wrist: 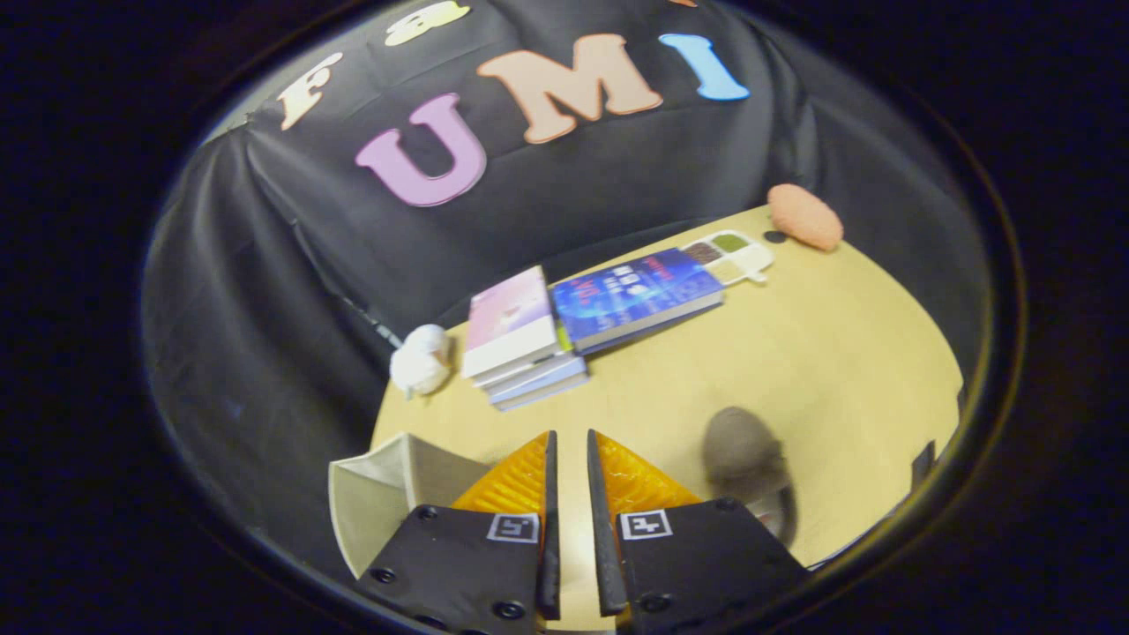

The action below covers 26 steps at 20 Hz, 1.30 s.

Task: Open the storage box then place both shoes into the box .Put the left shoe in first, then the right shoe, with the right side of both shoes facing outward in a uniform manner.

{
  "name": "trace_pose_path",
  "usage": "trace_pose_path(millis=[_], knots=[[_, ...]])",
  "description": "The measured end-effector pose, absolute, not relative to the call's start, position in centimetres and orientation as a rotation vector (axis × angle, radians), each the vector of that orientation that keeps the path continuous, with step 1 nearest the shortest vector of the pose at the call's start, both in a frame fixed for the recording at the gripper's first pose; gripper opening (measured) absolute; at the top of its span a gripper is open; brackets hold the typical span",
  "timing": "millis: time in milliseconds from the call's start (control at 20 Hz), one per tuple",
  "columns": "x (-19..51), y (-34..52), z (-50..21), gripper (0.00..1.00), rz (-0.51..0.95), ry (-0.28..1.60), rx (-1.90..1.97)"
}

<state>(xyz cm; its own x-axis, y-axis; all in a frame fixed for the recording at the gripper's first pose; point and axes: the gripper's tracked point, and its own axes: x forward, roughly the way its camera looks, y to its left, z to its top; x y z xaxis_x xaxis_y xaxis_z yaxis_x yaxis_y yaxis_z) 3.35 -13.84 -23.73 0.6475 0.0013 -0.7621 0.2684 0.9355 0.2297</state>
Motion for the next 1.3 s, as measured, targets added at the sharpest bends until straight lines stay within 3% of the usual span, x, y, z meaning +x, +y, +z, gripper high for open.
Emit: trace_pose_path(millis=[400, 1300], knots=[[-3.2, -24.8, -28.8, 0.2, -0.385, 0.942, 0.314], [-9.8, -27.3, -37.5, 0.3, -0.437, 1.177, 0.222]])
